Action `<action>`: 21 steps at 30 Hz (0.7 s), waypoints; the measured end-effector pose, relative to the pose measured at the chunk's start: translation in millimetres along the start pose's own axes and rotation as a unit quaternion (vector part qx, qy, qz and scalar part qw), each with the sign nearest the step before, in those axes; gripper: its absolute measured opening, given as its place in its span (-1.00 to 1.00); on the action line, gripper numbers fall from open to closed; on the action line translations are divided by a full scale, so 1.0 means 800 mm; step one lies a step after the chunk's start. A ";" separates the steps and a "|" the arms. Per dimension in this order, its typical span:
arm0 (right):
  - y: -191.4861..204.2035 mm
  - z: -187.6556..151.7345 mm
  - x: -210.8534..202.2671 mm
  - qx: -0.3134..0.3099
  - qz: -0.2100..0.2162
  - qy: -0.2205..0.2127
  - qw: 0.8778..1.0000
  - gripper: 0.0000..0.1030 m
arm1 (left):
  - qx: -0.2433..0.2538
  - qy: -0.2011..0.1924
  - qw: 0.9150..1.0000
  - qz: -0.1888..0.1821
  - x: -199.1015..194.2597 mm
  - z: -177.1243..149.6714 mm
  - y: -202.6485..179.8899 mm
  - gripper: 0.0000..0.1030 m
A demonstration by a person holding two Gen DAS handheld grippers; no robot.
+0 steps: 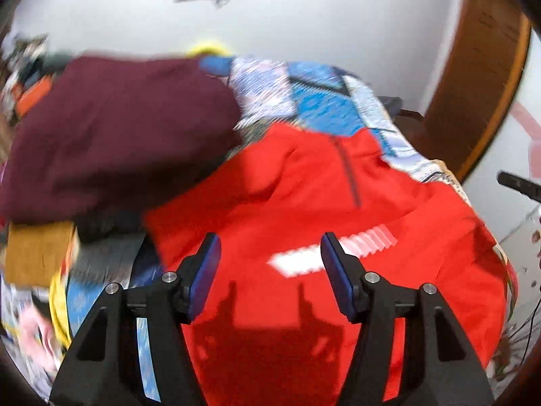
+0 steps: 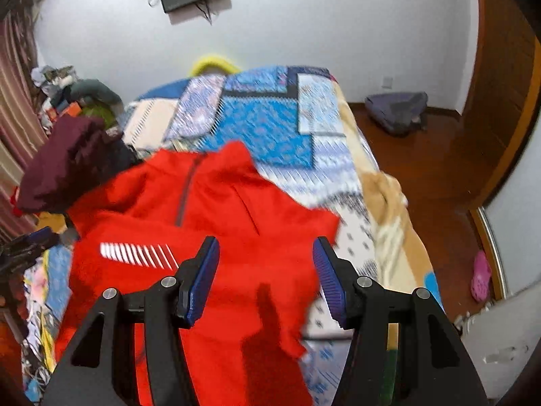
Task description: Fold large clothes
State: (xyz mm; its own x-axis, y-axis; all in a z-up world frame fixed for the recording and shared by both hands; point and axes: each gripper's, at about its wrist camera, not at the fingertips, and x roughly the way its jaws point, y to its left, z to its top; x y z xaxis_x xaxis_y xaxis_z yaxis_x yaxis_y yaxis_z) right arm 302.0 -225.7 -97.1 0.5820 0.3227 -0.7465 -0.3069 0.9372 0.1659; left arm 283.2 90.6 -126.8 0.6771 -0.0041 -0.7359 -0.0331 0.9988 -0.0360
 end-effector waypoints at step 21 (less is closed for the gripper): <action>0.028 0.114 0.218 0.102 0.084 0.084 0.988 0.04 | 0.006 0.085 0.996 0.015 0.255 0.147 -0.039 0.24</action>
State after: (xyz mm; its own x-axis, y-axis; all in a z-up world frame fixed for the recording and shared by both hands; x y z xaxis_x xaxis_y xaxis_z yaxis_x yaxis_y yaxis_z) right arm 465.5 -136.4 -164.5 0.3972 0.4660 -0.7906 -0.2210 0.8847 0.4104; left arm 508.6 64.7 -196.2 0.5411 0.0190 -0.8407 -0.0418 0.9991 -0.0043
